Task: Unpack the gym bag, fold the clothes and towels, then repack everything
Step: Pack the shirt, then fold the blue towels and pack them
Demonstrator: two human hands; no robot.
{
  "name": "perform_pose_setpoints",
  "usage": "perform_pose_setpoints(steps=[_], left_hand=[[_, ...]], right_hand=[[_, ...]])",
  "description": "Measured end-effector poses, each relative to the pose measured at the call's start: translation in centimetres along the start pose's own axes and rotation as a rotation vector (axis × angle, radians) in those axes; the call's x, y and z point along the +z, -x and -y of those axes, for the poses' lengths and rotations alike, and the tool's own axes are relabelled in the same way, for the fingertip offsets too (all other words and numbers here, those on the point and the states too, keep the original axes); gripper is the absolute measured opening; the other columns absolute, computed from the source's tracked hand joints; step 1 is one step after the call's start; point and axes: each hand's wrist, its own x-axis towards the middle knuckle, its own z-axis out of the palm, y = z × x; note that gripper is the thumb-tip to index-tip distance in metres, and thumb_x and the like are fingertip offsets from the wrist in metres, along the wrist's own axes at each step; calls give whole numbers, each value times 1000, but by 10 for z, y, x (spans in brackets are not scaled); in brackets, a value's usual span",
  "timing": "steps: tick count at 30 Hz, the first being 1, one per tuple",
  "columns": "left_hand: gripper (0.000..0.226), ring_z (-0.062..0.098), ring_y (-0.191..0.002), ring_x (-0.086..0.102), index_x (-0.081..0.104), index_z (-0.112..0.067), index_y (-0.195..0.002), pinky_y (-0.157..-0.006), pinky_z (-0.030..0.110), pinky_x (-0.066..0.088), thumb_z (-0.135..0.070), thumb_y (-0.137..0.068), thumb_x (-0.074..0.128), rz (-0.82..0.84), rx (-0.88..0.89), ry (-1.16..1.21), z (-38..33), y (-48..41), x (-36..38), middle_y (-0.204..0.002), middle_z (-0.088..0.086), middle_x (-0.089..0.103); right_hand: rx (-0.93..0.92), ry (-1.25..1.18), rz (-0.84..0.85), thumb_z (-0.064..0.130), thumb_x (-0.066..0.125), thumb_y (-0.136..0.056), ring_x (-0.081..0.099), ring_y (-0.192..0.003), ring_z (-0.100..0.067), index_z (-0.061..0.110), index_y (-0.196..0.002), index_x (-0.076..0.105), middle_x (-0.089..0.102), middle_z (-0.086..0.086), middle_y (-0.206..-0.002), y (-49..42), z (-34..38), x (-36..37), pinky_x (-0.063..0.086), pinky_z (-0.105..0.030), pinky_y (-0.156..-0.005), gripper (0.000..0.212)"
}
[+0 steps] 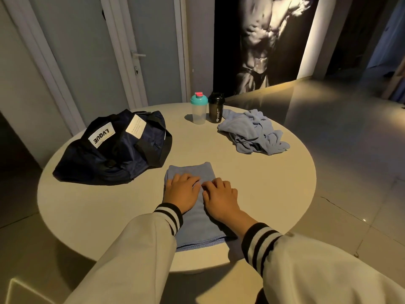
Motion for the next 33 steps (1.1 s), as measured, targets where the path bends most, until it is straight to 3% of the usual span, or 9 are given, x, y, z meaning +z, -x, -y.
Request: perform_pose_setpoints(steps=[4, 8, 10, 13, 16, 19, 23, 28, 33], left_hand=[[46, 19, -147, 31, 41, -28, -152, -122, 36, 20, -40, -109, 32, 2, 8, 128, 12, 31, 2, -161, -1, 34], [32, 22, -134, 39, 61, -30, -131, -113, 36, 30, -30, -101, 51, -189, -10, 142, 15, 61, -3, -141, -3, 52], [35, 21, -133, 36, 59, -34, -133, -112, 35, 30, -34, -99, 50, -141, -56, 151, 12, 75, -8, -142, -7, 51], [47, 21, -145, 27, 45, -33, -149, -120, 40, 24, -41, -102, 47, 2, -100, 217, 9, 94, -11, -160, -4, 35], [38, 21, -145, 29, 54, -27, -142, -121, 38, 27, -32, -104, 51, -109, -111, 362, 10, 114, -7, -157, 1, 37], [23, 19, -128, 39, 65, -27, -120, -111, 38, 38, -22, -101, 54, -253, -63, 355, 7, 132, -7, -134, -4, 54], [19, 14, -118, 44, 62, -31, -116, -105, 36, 40, -36, -101, 51, -125, 105, 246, -1, 151, -7, -122, -10, 59], [35, 7, -126, 41, 57, -30, -119, -108, 29, 33, -51, -91, 63, -61, 178, 254, 0, 162, -11, -128, -14, 54], [28, 12, -135, 43, 62, -25, -114, -109, 31, 35, -44, -94, 65, -30, 186, 286, 1, 165, -10, -131, -5, 60]], right_hand=[[-3, 13, 64, 39, 24, -108, 32, -136, -29, 26, -148, 35, 32, -1, -155, 15, -1, 0, 29, -43, -102, 44], [-20, -14, 99, 39, 24, -107, 20, -146, -37, 23, -149, 31, 23, -6, -160, 32, 7, -2, 30, -50, -109, 45], [-69, -2, 13, 37, 33, -105, 32, -137, -39, 20, -138, 44, 37, -11, -147, 42, 10, -2, 38, -49, -99, 39], [-137, -23, -107, 35, 44, -101, 48, -101, -35, 14, -114, 58, 51, -12, -110, 60, 14, 1, 38, -39, -77, 28], [-158, -49, -124, 36, 39, -101, 52, -90, -30, 15, -107, 57, 52, -6, -98, 76, 13, 1, 33, -35, -69, 29], [-199, -78, -156, 36, 39, -100, 53, -90, -28, 15, -107, 58, 55, -4, -98, 88, 10, 1, 33, -35, -68, 29], [-185, -203, -214, 33, 52, -97, 55, -94, -25, 16, -113, 62, 60, -6, -107, 100, 7, -2, 48, -39, -76, 25], [-201, -182, -237, 33, 51, -95, 52, -82, -22, 18, -96, 63, 59, -2, -94, 106, 7, -1, 47, -38, -70, 20], [-202, -258, -183, 30, 49, -97, 55, -89, -19, 20, -105, 66, 63, 1, -103, 115, 2, -2, 47, -35, -74, 21]])
